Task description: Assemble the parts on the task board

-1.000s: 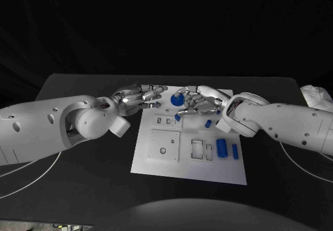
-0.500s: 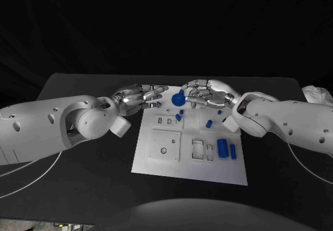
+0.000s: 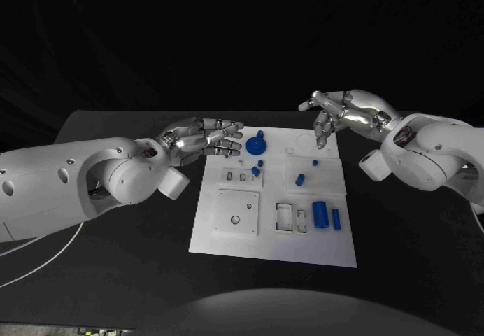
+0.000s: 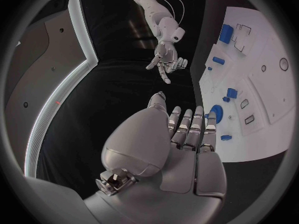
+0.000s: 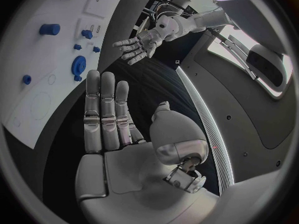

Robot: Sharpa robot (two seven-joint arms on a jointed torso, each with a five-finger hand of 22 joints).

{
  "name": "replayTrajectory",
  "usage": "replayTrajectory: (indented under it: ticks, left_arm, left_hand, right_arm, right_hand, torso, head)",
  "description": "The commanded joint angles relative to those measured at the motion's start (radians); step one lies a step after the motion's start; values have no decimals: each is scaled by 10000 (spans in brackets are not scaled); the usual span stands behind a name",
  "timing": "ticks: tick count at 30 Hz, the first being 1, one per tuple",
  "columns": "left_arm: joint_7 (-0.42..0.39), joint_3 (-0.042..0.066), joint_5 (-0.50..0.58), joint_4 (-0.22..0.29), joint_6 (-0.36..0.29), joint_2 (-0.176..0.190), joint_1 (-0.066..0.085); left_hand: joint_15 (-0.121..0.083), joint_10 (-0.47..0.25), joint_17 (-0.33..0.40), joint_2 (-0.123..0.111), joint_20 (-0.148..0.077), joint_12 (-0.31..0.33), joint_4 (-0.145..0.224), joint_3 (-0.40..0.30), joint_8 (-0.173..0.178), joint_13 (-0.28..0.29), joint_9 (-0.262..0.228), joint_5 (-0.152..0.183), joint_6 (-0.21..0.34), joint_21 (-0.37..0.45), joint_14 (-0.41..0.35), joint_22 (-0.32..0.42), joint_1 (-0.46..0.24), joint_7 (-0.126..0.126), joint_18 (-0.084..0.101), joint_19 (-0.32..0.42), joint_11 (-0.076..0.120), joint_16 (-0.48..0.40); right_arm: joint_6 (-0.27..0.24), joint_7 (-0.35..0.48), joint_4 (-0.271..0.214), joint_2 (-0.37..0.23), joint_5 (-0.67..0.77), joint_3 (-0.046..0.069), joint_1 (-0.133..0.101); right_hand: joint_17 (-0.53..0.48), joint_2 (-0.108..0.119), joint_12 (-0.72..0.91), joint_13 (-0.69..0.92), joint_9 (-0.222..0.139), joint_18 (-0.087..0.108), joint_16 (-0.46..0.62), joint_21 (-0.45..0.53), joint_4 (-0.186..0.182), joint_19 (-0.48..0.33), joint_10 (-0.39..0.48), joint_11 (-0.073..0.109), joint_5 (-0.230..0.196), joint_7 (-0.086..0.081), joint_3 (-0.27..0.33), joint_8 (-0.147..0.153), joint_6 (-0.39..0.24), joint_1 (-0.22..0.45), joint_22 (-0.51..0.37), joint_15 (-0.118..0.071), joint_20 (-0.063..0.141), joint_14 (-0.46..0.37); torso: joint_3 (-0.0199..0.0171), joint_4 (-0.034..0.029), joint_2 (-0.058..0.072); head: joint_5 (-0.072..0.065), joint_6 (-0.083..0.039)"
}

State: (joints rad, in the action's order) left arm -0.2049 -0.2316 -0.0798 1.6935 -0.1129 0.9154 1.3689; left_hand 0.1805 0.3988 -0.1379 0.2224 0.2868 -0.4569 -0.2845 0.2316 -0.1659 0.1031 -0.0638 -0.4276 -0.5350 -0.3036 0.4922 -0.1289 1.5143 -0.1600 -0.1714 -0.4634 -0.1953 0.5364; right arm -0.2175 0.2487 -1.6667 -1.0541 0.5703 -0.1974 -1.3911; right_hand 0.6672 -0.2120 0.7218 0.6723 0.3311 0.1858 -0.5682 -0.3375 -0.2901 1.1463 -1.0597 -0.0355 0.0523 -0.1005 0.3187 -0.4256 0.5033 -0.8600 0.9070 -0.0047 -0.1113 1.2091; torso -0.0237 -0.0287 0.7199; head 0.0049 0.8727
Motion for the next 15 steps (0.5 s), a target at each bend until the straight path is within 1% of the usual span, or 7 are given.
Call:
replayTrajectory:
  ticks: [1,5,8,9,10,13,15]
  left_arm:
    - [534,17,-1536,91,-1421,59,145]
    - [1456,20,-2466,124,-1910,102,269]
    - [2517,22,-3192,134,-1874,72,425]
    - [2937,22,-3438,130,-1794,38,506]
    - [3390,21,-3685,125,-1688,-2,592]
    - [4750,21,-4366,105,-1204,-139,802]
    - [5763,21,-4885,33,-718,-292,940]
  left_hand:
    - [-97,1317,-680,65,-82,-1469,-41,35,-529,559,-142,30,-1083,-1141,1614,-474,27,-156,-89,-2120,-117,1640]
    - [-642,3081,-1915,25,-591,-3998,-97,44,-1119,1834,-245,69,-1694,-2309,3068,-1023,121,-243,-110,-3908,359,4029]
    - [-1264,3576,-3608,112,-1157,-6548,25,166,-1680,3552,-308,174,-1890,-3539,4022,-1718,-161,-87,-61,-5052,948,6413]
    - [-1377,4493,-5355,152,-1324,-7768,-80,171,-1901,5404,-329,239,-1811,-4048,4947,-2046,-158,-10,-46,-5288,1095,7517]
    - [-1474,6231,-7796,223,-1421,-9064,-38,286,-2187,7978,-381,435,-1782,-4580,6406,-2403,-401,38,-21,-5458,1143,8637]
    - [-1527,9351,-11481,283,-1603,-10550,-53,586,-3065,11866,-696,1006,-2151,-5726,8866,-3184,-931,185,-65,-5771,1261,9875]
    - [-1624,10767,-13127,341,-1646,-10954,-41,933,-3669,13564,-966,1451,-2495,-7050,9973,-4774,-1592,287,132,-6344,1282,10199]
  right_arm:
    - [176,-1303,-198,-97,-173,-26,-73]
    - [295,-1788,-158,0,-89,-88,-116]
    - [417,-2118,-57,137,53,-154,-111]
    - [460,-2204,-29,174,109,-174,-101]
    - [502,-2281,-7,203,164,-193,-88]
    - [640,-2485,23,248,316,-231,-36]
    - [777,-2637,43,284,438,-253,4]
  right_hand:
    - [299,-215,1249,1020,-65,-13,-441,-395,-1,833,-1271,299,15,169,218,11,88,-118,161,-358,353,1088]
    - [4592,-441,5498,5454,-6,-570,-5144,-4377,-52,2027,-3127,448,285,248,394,-70,130,-718,2643,-520,584,2311]
    - [6906,-568,7338,7558,231,-904,-7651,-6772,-19,2446,-4071,412,785,184,529,-468,143,-1183,4187,-538,579,2802]
    - [7525,-553,7793,8097,393,-1015,-8339,-7636,-12,2629,-4411,385,940,190,581,-719,72,-1413,4711,-525,595,2981]
    - [8062,-539,8185,8586,564,-1136,-8940,-8418,20,2832,-4779,394,1127,165,594,-978,87,-1638,5129,-507,587,3183]
    - [8578,-538,8490,8985,1050,-1259,-9516,-9280,-21,3004,-5111,337,1411,148,668,-1626,-37,-1968,5647,-482,549,3383]
    - [8754,-553,8490,8985,1321,-1311,-9712,-9636,-18,3082,-5111,329,1563,114,704,-1959,-133,-2120,5852,-463,522,3465]
  torso:
    - [-118,267,-83]
    - [-209,464,-223]
    - [-286,595,-380]
    - [-302,622,-428]
    - [-316,644,-474]
    - [-341,707,-642]
    - [-349,740,-730]
  head:
    - [115,-1]
    - [285,-1]
    - [437,-1]
    - [490,-1]
    - [530,-1]
    - [642,-1]
    - [691,-1]
